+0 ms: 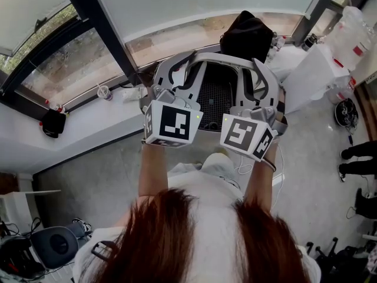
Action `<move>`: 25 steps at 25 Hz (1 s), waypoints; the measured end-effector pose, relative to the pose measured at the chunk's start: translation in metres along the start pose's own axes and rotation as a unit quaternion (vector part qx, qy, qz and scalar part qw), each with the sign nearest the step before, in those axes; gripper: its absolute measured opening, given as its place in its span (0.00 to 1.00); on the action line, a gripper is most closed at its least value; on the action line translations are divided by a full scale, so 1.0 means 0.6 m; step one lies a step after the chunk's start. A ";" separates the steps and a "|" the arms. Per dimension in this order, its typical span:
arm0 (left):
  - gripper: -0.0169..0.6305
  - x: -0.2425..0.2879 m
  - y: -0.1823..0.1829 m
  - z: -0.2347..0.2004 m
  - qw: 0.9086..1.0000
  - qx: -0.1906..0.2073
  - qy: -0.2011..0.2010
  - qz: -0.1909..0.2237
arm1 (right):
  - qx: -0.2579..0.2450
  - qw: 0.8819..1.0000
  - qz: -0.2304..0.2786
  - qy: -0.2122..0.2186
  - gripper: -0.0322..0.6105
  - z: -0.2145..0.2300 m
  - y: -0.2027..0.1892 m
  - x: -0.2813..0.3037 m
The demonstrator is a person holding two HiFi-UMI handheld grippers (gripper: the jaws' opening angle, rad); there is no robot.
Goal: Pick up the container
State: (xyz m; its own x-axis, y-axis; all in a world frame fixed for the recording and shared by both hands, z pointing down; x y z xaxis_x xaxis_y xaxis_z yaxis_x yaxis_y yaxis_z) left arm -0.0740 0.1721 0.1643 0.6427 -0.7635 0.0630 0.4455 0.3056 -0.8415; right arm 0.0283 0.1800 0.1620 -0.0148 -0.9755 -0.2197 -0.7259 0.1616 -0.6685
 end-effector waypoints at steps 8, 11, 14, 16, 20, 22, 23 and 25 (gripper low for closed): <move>0.16 0.005 0.006 0.006 1.000 0.000 -0.002 0.001 | -0.004 1.000 -0.002 0.000 0.21 0.008 -0.006 -0.002; 0.16 0.008 0.009 0.010 1.000 0.001 -0.003 0.003 | -0.004 1.000 -0.003 -0.003 0.21 0.012 -0.010 -0.003; 0.16 0.013 0.012 0.013 1.000 0.003 -0.006 0.004 | -0.003 1.000 -0.005 -0.004 0.21 0.016 -0.014 -0.003; 0.16 0.017 0.017 0.018 1.000 0.004 -0.008 0.004 | -0.002 1.000 -0.006 -0.006 0.21 0.022 -0.020 -0.005; 0.16 0.026 0.022 0.029 1.000 0.004 -0.009 0.003 | -0.001 1.000 -0.008 -0.006 0.21 0.031 -0.032 -0.007; 0.16 0.031 0.024 0.034 1.000 0.005 -0.010 0.003 | -0.001 1.000 -0.009 -0.006 0.21 0.035 -0.038 -0.007; 0.16 0.033 0.025 0.036 1.000 0.006 -0.011 0.003 | -0.001 1.000 -0.009 -0.007 0.21 0.037 -0.040 -0.007; 0.16 0.036 0.027 0.038 1.000 0.008 -0.011 0.004 | 0.000 1.000 -0.008 -0.008 0.21 0.040 -0.043 -0.007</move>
State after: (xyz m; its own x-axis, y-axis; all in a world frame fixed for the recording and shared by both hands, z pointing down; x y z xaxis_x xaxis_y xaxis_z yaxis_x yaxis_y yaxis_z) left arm -0.0386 0.1736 0.1646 0.6601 -0.7480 0.0690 0.4499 0.3202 -0.8337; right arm 0.0634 0.1834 0.1630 0.0089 -0.9754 -0.2203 -0.7265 0.1450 -0.6716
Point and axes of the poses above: the fingertips, and each gripper's own axes: x forward along the fingers, z to its right, y out of its top, the point moved 1 cm from there along -x, backward along the fingers, and after that the axes turned 12 degrees about -y, right-handed, at the moved point
